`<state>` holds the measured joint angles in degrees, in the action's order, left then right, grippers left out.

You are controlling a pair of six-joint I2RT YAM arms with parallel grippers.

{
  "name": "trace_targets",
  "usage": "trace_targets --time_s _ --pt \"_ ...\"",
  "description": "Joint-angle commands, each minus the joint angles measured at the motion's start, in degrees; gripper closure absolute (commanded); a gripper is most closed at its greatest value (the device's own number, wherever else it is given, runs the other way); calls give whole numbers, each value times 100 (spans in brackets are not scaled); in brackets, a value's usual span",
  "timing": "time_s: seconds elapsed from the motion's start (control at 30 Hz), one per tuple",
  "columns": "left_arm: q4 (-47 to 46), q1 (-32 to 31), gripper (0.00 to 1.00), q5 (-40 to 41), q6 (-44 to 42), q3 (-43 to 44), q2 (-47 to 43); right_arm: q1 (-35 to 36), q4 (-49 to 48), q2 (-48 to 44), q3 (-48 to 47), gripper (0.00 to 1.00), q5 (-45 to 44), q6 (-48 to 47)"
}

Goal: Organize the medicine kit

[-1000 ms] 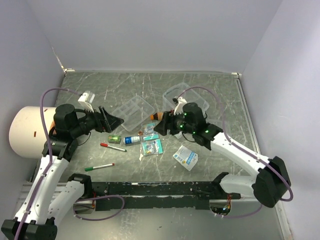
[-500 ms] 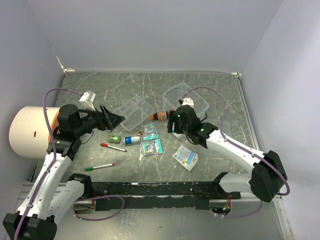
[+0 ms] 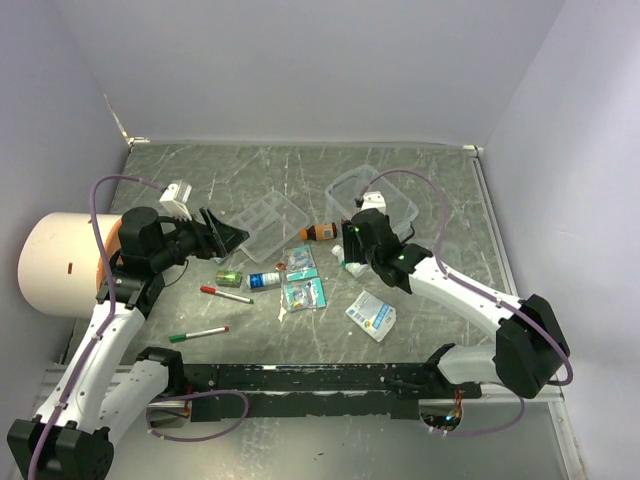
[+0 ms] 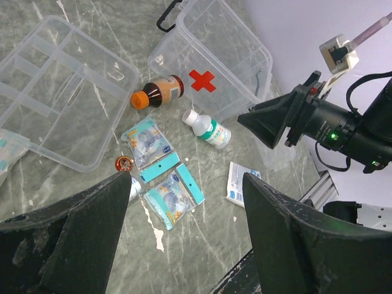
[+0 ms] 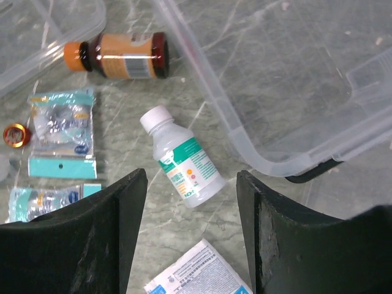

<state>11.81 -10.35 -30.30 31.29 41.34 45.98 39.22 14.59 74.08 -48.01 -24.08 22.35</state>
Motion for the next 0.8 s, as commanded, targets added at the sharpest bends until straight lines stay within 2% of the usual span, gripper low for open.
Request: trace_targets --time_s 0.0,0.47,0.77 --pt "-140 -46 16 60 -60 49 -35 -13 -183 137 105 41 799 -835" --pt "-35 -46 16 117 -88 58 -59 -2 -386 1291 -109 41 963 -1172" --pt "-42 -46 16 92 -118 80 -97 -2 1 2064 -734 43 911 -1584"
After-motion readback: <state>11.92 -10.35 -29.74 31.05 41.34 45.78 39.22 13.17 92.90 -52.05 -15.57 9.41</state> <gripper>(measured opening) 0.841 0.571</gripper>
